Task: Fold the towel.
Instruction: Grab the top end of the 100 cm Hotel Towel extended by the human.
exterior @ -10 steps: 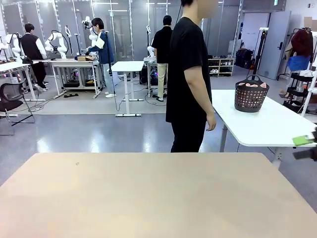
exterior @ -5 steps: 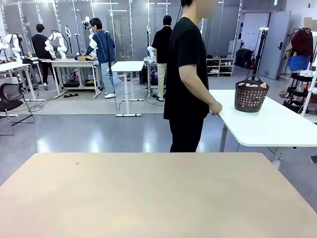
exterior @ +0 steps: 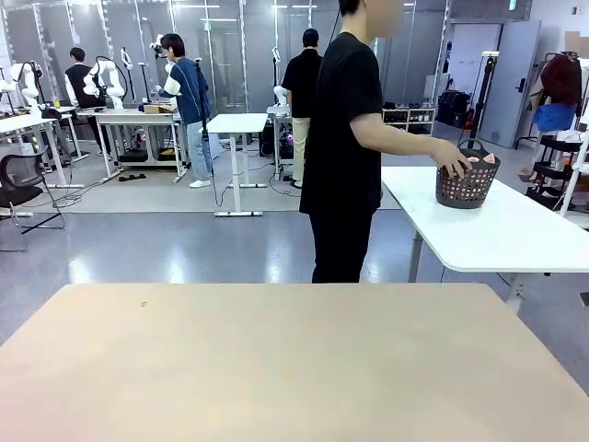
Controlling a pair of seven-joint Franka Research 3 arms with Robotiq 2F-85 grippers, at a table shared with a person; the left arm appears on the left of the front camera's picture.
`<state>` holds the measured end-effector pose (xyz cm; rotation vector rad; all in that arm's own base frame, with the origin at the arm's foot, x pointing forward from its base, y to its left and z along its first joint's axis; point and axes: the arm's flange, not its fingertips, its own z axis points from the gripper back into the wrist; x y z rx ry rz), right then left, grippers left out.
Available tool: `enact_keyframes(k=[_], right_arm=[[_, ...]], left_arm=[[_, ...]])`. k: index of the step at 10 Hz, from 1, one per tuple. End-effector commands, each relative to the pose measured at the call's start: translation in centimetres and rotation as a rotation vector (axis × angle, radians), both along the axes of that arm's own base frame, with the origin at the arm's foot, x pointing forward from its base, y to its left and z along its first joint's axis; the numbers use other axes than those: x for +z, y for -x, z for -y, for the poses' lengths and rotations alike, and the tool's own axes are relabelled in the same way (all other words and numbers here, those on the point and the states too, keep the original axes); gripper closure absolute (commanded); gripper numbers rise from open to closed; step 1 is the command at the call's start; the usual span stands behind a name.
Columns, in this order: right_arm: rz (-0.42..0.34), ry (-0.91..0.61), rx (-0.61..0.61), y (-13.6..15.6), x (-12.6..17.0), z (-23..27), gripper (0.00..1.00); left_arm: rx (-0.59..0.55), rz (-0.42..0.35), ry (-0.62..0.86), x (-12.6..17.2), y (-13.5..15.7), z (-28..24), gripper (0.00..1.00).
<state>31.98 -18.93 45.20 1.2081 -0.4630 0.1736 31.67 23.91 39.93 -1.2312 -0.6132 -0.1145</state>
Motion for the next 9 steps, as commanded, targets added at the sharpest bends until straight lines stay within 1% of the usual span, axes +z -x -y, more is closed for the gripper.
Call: enact_keyframes(k=[1, 9], right_arm=[[0.021, -0.01, 0.004, -0.01, 0.18, -0.2, 0.0], [0.021, -0.01, 0.004, -0.01, 0.18, -0.2, 0.0]], left_arm=[[-0.006, 0.019, 0.012, 0.22, 0.18, 0.15, 0.0], [-0.006, 0.019, 0.012, 0.22, 0.18, 0.15, 0.0]])
